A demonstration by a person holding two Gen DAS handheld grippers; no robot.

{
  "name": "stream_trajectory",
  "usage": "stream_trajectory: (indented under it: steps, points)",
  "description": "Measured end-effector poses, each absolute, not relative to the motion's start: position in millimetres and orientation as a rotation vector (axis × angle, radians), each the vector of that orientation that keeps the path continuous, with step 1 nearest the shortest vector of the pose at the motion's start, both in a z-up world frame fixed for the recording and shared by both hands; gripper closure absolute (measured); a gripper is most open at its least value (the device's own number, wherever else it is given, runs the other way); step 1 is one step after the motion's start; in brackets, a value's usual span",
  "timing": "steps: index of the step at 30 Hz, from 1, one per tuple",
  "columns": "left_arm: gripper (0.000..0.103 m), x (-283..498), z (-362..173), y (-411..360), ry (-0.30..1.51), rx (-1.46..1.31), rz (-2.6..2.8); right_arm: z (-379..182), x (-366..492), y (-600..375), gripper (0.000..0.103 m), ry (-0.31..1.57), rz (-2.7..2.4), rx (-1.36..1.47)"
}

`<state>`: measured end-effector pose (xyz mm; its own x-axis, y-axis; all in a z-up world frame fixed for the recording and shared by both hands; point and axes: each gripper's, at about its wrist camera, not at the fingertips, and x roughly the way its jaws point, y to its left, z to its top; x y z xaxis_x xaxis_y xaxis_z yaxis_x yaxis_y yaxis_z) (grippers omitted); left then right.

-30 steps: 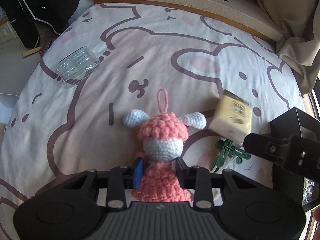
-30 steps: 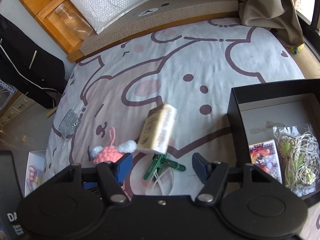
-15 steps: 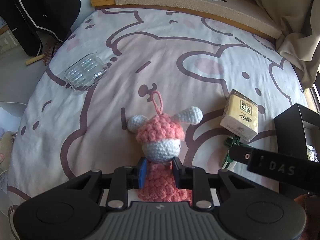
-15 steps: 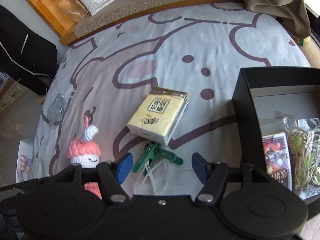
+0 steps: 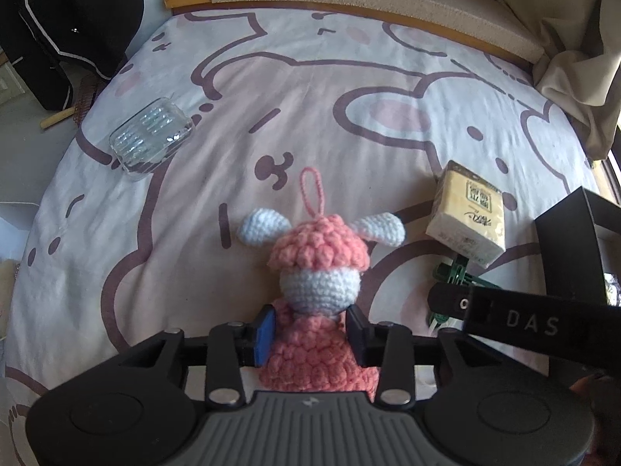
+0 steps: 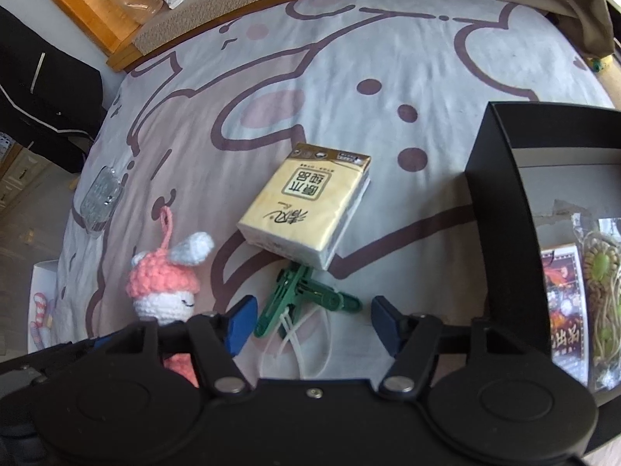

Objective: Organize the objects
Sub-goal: 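Close the left gripper on the pink bunny while the right gripper grasps the green clothespin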

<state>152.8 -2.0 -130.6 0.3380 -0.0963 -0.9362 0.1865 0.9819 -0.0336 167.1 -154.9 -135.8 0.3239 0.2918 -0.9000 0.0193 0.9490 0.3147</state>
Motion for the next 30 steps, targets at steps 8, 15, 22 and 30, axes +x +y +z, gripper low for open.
stream_trajectory:
  steps: [8,15,22,30]
  points:
    - [0.068,153.7,-126.9,2.1,1.228,0.047,-0.163,-127.2,163.4,-148.8,0.074,1.259,0.249,0.263]
    - [0.069,149.6,-117.7,6.1,1.225,0.034,-0.145,-120.7,157.8,-149.4,0.082,1.269,0.240,0.226]
    - [0.069,142.8,-99.4,5.8,1.193,0.014,-0.141,-106.6,149.9,-151.0,0.090,1.247,0.246,0.220]
    - [0.069,134.8,-88.8,8.4,1.177,-0.002,-0.141,-96.7,137.6,-152.5,0.087,1.231,0.248,0.220]
